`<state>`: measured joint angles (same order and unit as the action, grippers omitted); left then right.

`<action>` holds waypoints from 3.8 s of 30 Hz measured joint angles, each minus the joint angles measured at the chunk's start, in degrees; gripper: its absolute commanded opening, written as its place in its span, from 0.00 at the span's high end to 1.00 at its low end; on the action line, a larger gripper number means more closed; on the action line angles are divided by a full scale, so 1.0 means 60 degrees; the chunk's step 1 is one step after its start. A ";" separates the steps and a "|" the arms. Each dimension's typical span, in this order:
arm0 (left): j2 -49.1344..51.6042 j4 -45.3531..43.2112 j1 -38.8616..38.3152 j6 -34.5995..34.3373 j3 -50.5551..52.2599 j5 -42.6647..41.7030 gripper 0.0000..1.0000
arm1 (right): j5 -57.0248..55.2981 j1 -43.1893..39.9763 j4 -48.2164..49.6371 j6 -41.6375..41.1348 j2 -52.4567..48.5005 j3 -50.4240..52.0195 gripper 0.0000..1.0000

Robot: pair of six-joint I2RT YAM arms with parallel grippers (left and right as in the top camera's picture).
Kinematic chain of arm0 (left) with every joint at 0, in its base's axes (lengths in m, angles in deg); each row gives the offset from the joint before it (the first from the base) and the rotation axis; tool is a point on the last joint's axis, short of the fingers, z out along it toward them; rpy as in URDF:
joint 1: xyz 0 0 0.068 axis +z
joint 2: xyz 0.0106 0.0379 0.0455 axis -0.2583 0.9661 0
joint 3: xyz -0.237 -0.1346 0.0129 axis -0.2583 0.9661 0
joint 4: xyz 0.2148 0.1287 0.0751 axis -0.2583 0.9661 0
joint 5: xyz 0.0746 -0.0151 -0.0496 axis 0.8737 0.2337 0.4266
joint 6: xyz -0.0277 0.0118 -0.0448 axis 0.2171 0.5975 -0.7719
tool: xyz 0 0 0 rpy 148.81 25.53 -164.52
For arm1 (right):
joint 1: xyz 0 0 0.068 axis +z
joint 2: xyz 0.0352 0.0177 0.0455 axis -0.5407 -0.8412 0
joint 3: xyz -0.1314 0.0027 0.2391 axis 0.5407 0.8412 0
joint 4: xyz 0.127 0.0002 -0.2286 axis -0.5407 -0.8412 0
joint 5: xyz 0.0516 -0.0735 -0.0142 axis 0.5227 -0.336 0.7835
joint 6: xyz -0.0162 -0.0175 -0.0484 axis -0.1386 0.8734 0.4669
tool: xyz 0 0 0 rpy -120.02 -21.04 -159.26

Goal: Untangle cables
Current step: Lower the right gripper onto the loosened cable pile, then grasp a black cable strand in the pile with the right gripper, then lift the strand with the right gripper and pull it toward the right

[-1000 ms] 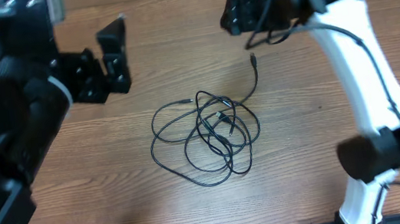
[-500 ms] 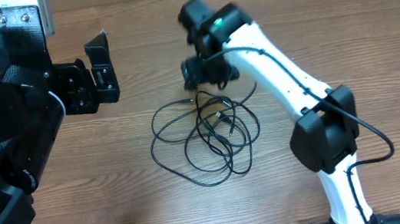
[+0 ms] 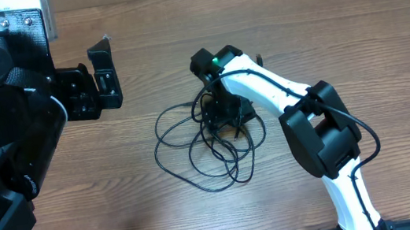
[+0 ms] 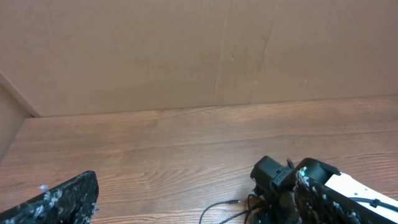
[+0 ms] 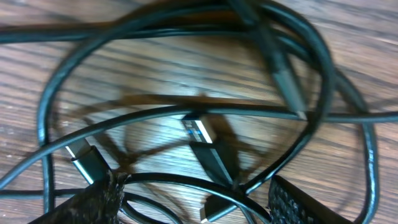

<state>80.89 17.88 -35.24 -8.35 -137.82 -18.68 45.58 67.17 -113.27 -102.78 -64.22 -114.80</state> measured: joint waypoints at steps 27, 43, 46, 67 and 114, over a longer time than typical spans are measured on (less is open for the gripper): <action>0.0433 0.0430 0.0000 0.0000 0.0004 -0.0047 0.00 | 0.0098 0.0780 0.0648 -0.0011 0.1490 -0.0339 0.28; 0.0433 0.0732 0.0000 0.0000 0.0004 -0.0047 0.00 | 0.0138 0.0827 0.2065 -0.0011 0.1490 0.1453 0.28; 0.0433 0.0794 0.0000 0.0000 0.0004 -0.0047 0.00 | 0.0138 0.0827 0.2073 -0.0011 0.1490 0.1453 0.28; 0.0433 0.1537 0.0000 0.0000 0.0004 -0.0044 0.00 | 0.0135 0.0827 0.2940 0.0004 0.1490 0.2175 0.96; 0.1078 0.1752 0.0000 0.0004 0.0419 -0.0670 0.00 | -0.3297 0.0827 0.1851 0.2561 0.5654 -1.3118 0.96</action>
<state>87.36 28.40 -35.24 -8.32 -135.31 -22.70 25.80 72.13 -102.16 -87.42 -30.30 -193.50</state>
